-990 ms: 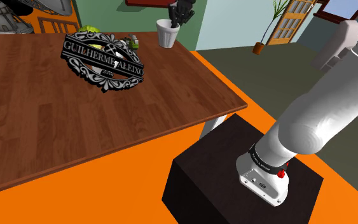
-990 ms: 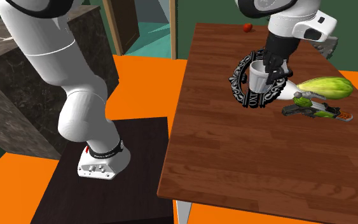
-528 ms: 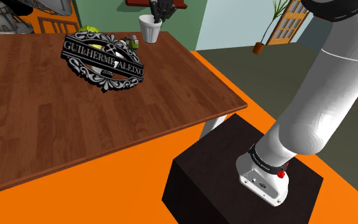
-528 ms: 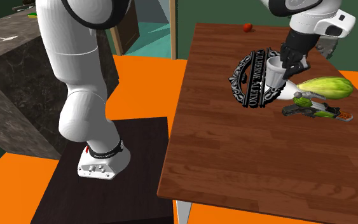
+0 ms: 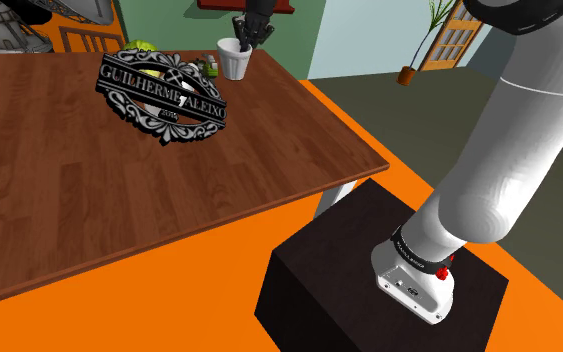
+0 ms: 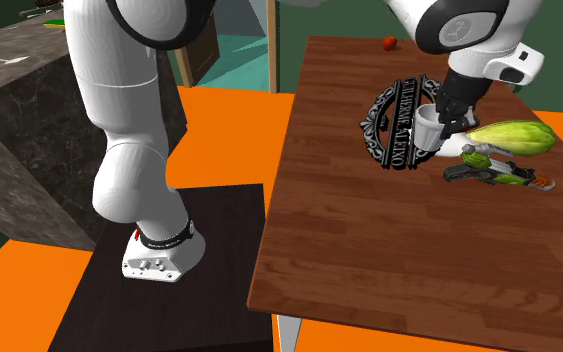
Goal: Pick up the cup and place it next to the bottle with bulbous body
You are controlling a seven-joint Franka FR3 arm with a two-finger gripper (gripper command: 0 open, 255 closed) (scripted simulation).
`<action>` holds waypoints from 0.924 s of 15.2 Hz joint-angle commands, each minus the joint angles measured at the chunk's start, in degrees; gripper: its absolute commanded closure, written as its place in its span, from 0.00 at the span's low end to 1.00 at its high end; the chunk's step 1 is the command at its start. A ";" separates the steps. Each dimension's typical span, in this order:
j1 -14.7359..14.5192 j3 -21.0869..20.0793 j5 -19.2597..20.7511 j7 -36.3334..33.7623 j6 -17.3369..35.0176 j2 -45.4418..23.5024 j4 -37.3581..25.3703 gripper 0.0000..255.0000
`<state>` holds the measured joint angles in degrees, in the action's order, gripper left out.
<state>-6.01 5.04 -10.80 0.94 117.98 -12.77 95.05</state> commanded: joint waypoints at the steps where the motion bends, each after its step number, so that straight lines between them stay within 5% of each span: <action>1: -0.01 -0.03 -0.16 0.29 1.60 -0.10 1.47 1.00; 14: -0.01 -0.39 -1.47 2.13 10.58 -2.70 7.98 1.00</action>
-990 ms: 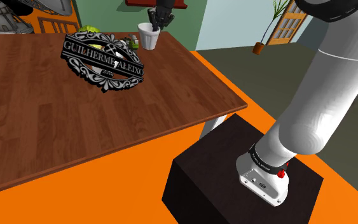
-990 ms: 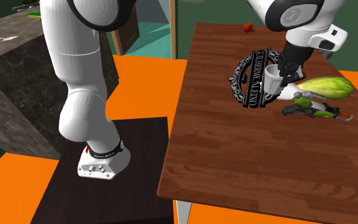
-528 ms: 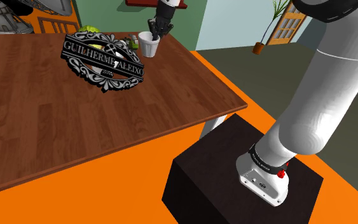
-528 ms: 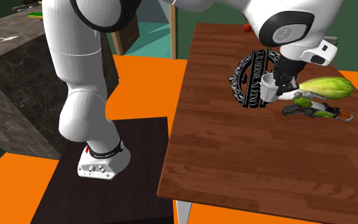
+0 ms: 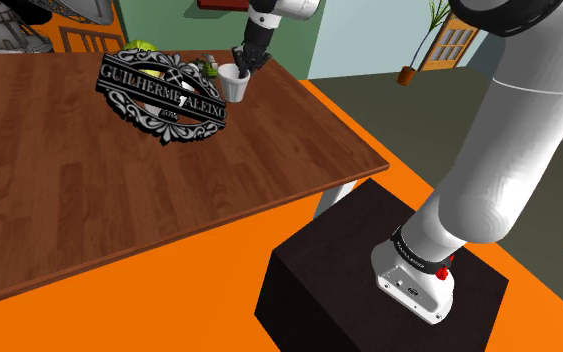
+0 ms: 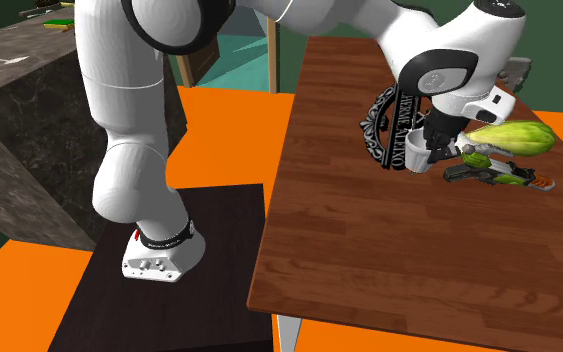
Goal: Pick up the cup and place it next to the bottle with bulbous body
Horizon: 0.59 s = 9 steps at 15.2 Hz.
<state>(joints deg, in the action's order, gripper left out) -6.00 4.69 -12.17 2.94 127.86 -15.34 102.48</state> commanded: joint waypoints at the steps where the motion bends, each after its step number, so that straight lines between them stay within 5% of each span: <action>1: -0.01 -0.08 -0.23 0.28 1.36 -0.41 0.95 1.00; 9: 0.09 -0.42 -1.35 1.62 6.57 -2.98 3.68 1.00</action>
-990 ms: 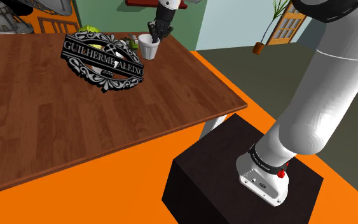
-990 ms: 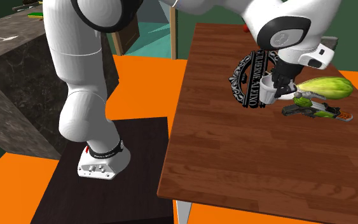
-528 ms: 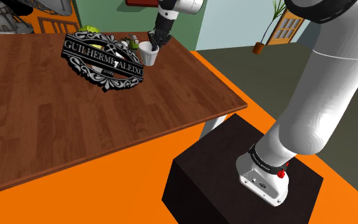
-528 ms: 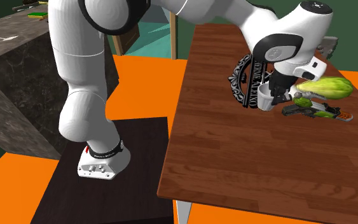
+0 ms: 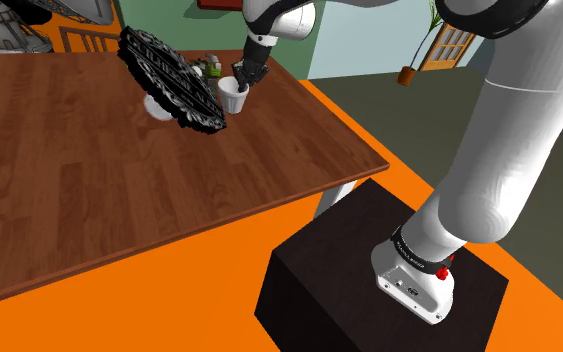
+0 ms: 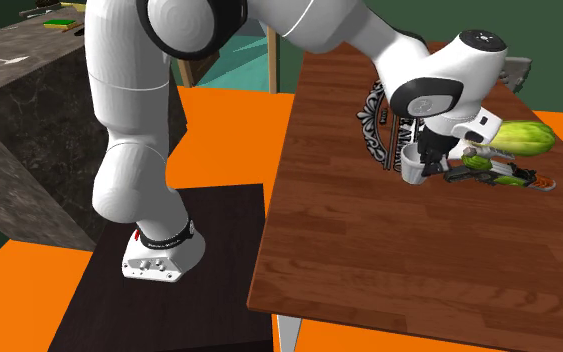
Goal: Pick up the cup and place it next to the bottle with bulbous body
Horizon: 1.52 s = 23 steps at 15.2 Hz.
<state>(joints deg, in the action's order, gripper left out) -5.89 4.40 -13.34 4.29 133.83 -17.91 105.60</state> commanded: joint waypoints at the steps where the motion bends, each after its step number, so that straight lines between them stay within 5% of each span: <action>1: -0.01 -0.17 -0.30 0.40 1.09 -0.69 0.78 1.00; 8: -0.03 -0.15 -0.31 0.41 1.09 -0.69 0.77 1.00; 9: -0.02 -0.13 -0.29 0.41 1.04 -0.59 0.82 0.00; 23: 0.22 0.49 0.83 -0.30 -4.37 3.85 -0.14 0.00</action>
<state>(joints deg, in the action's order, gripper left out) -5.67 4.88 -12.53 4.01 129.53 -14.07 105.50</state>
